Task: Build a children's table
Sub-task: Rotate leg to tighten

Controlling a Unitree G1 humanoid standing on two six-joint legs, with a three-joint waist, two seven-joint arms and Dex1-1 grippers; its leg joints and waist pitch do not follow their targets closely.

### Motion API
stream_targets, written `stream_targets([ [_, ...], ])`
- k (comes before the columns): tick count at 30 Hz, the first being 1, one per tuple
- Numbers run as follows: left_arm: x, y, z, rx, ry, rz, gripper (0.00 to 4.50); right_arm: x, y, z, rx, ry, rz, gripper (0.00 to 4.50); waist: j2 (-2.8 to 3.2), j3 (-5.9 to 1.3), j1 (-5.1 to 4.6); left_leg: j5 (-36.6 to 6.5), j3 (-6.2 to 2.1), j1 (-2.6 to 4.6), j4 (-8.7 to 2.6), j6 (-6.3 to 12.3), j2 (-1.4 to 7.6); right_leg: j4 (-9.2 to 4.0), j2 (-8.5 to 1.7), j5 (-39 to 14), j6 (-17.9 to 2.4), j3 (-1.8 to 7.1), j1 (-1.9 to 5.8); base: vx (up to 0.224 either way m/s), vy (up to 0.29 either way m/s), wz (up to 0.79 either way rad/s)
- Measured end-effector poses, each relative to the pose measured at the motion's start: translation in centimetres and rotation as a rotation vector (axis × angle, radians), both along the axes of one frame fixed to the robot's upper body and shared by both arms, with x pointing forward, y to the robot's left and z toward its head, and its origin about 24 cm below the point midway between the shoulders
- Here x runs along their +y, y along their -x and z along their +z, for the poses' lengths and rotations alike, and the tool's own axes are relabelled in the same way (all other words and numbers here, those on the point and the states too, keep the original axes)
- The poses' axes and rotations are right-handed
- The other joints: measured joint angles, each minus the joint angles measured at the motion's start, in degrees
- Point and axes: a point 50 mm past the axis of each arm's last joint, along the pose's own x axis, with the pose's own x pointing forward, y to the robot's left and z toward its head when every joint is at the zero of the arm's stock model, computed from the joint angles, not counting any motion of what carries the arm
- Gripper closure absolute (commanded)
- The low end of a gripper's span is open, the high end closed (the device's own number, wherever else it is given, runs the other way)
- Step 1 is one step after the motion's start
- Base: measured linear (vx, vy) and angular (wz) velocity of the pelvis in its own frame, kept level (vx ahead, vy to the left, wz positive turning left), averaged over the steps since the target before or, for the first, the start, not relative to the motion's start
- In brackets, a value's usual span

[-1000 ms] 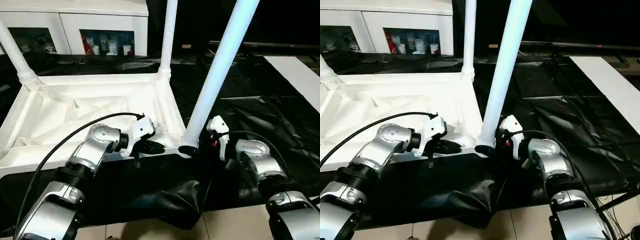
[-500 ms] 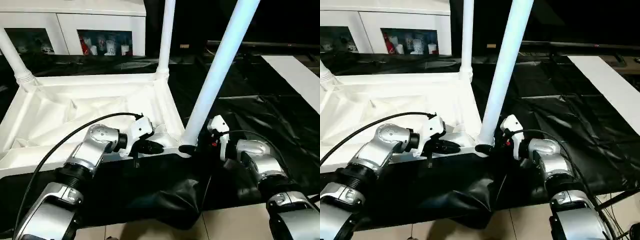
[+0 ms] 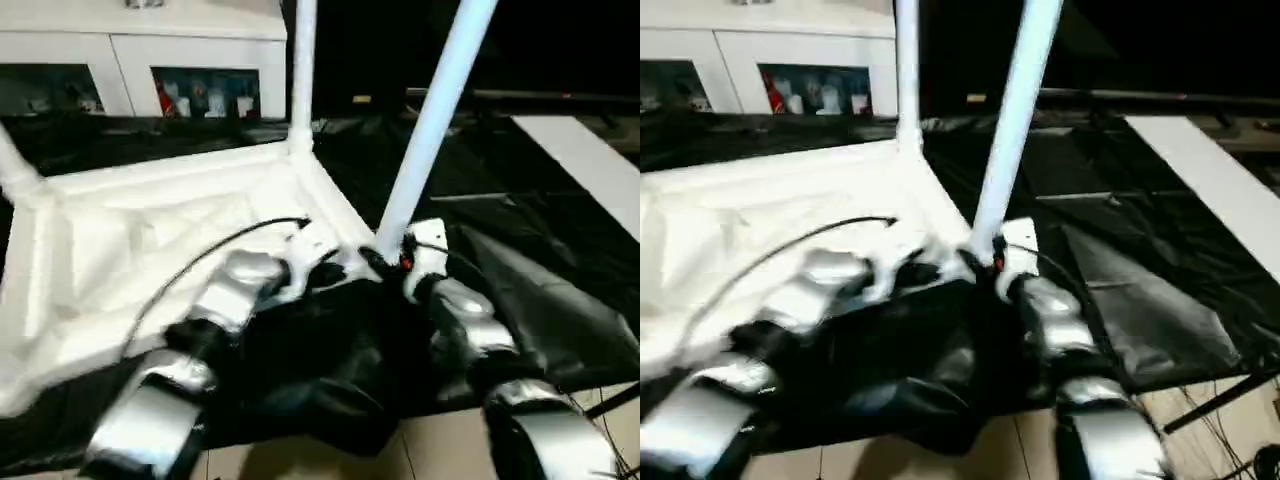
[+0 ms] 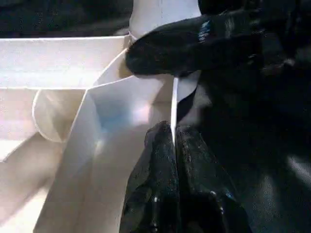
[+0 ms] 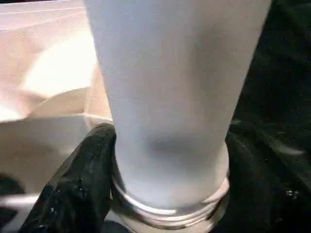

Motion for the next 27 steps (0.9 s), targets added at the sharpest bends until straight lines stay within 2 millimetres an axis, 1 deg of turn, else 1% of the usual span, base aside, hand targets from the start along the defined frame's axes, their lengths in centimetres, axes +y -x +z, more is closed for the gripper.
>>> stream_targets([
  [1, -0.5, -0.1, 0.0, -0.008, -0.002, 0.013, 4.50, 0.4, -0.3, 0.2, -0.005, 0.015, -0.028, 1.59, -0.02, -0.01, -0.01, -0.01, 0.00, -0.01, -0.02, 0.01, -0.01, -0.01, 0.00, 0.02, -0.02, 0.01, 0.00, 0.000, 0.000, 0.00],
  [3, -1.0, 0.0, 0.0, -0.015, 0.003, 0.020, 4.50, 0.5, -0.4, 0.3, -0.013, 0.032, -0.042, 1.59, -0.02, -0.01, 0.07, -0.04, 0.00, -0.04, -0.07, 0.04, -0.02, -0.03, 0.00, 0.03, -0.03, 0.01, -0.02, 0.000, 0.000, 0.00],
  [8, -1.1, 0.0, 0.0, -0.024, 0.011, 0.010, 4.50, 0.2, -0.1, 0.2, -0.042, 0.012, -0.038, 1.59, 0.05, -0.04, 0.24, -0.03, 0.01, -0.09, -0.29, 0.04, 0.01, -0.01, 0.02, -0.03, 0.07, -0.04, -0.09, 0.000, 0.000, 0.00],
  [9, -1.2, 0.0, 0.0, -0.026, 0.012, 0.006, 4.50, 0.1, -0.1, 0.2, -0.047, 0.003, -0.040, 1.18, 0.04, -0.04, 0.29, -0.03, 0.01, -0.09, -0.29, 0.05, 0.01, -0.01, 0.02, -0.03, 0.07, -0.05, -0.12, 0.000, 0.000, 0.00],
  [10, -1.2, 0.0, 0.0, -0.030, 0.015, 0.002, 4.50, 0.0, 0.0, 0.1, -0.055, -0.009, -0.039, 1.18, 0.00, -0.01, 0.35, -0.03, 0.01, -0.11, -0.28, 0.05, 0.01, -0.02, 0.02, -0.03, 0.07, -0.06, -0.15, 0.000, 0.000, 0.00],
  [11, -1.2, 0.0, 0.1, -0.035, 0.017, -0.002, 4.50, -0.1, 0.1, 0.1, -0.068, -0.018, -0.031, 1.04, -0.01, -0.01, 0.36, -0.03, 0.01, -0.17, -0.28, 0.05, 0.01, -0.04, 0.02, -0.03, 0.07, -0.06, -0.20, 0.000, 0.000, 0.00],
  [12, -1.1, 0.0, 0.1, -0.039, 0.019, -0.004, 4.50, -0.1, 0.2, 0.1, -0.078, -0.021, -0.024, 1.04, -0.02, -0.01, 0.32, -0.04, 0.01, -0.23, -0.27, 0.05, 0.01, -0.04, 0.02, -0.03, 0.06, -0.06, -0.23, 0.000, 0.000, 0.00],
  [13, -1.1, 0.0, 0.1, -0.042, 0.019, -0.006, 4.50, -0.3, 0.3, 0.1, -0.088, -0.020, -0.014, 0.85, -0.03, 0.00, 0.32, -0.03, 0.01, -0.28, -0.26, 0.06, 0.01, -0.04, 0.02, -0.02, 0.05, -0.06, -0.26, 0.000, 0.000, 0.00],
  [14, -0.9, 0.0, 0.1, -0.043, 0.020, -0.011, 4.50, -0.5, 0.3, 0.2, -0.093, -0.020, 0.008, 0.76, -0.05, 0.02, 0.30, -0.03, 0.02, -0.29, -0.25, 0.06, 0.01, -0.03, 0.02, -0.02, 0.05, -0.06, -0.27, 0.000, 0.000, 0.00],
  [15, -0.6, 0.1, 0.1, -0.043, 0.025, -0.022, 4.50, -0.8, 0.3, 0.3, -0.099, -0.019, 0.046, 0.76, -0.07, 0.03, 0.28, -0.03, 0.02, -0.34, -0.26, 0.06, 0.02, -0.02, 0.02, -0.02, 0.05, -0.07, -0.28, 0.000, 0.000, 0.00],
  [16, -0.1, 0.3, 0.1, -0.042, 0.037, -0.040, 4.50, -1.1, 0.5, 0.4, -0.113, -0.017, 0.109, 0.60, -0.15, 0.07, 0.21, -0.03, 0.01, -0.46, -0.27, 0.06, 0.06, -0.02, 0.03, -0.02, 0.06, -0.12, -0.29, 0.000, 0.000, 0.00],
  [18, 0.5, 0.5, 0.1, -0.040, 0.050, -0.076, 4.50, -1.4, 0.7, 0.8, -0.133, -0.005, 0.188, 0.60, -0.18, 0.09, 0.22, -0.03, -0.03, -0.49, -0.29, 0.06, 0.11, -0.02, 0.06, -0.04, 0.07, -0.23, -0.29, 0.000, 0.000, 0.00],
  [20, 1.4, 1.1, 0.1, -0.026, 0.066, -0.159, 4.50, -1.9, 1.2, 1.1, -0.152, 0.025, 0.320, 0.60, -0.19, 0.09, 0.35, -0.03, -0.08, -0.46, -0.30, 0.06, 0.14, -0.03, 0.05, -0.07, 0.13, -0.35, -0.30, 0.000, 0.000, 0.00],
  [22, 2.1, 1.6, 0.3, -0.012, 0.065, -0.236, 4.50, -2.1, 1.8, 1.1, -0.154, 0.048, 0.437, 0.60, -0.19, 0.09, 0.76, -0.03, -0.09, -0.49, -0.29, 0.06, 0.16, -0.05, 0.05, -0.12, 0.13, -0.44, -0.29, 0.000, 0.000, 0.00],
  [23, 2.6, 1.7, 0.3, -0.006, 0.060, -0.253, 4.50, -2.1, 2.1, 1.1, -0.156, 0.057, 0.487, 0.60, -0.20, 0.10, 0.74, -0.03, -0.08, -0.50, -0.27, 0.06, 0.16, -0.05, 0.05, -0.12, 0.12, -0.43, -0.30, 0.000, 0.000, 0.00],
  [25, 3.3, 2.1, 0.5, 0.008, 0.049, -0.314, 4.50, -2.8, 2.8, 1.0, -0.139, 0.091, 0.605, 0.60, -0.30, 0.12, 0.59, -0.07, -0.12, -0.52, -0.26, 0.09, 0.13, -0.12, 0.01, -0.12, 0.12, -0.40, -0.29, 0.000, 0.000, 0.00],
  [27, 3.7, 2.4, 0.6, 0.021, 0.047, -0.345, 4.50, -3.0, 3.2, 0.8, -0.119, 0.092, 0.661, 0.60, -0.37, 0.14, 0.35, -0.09, -0.11, -0.53, -0.24, 0.13, 0.13, -0.12, 0.00, -0.12, 0.12, -0.37, -0.29, 0.000, 0.000, 0.00],
])
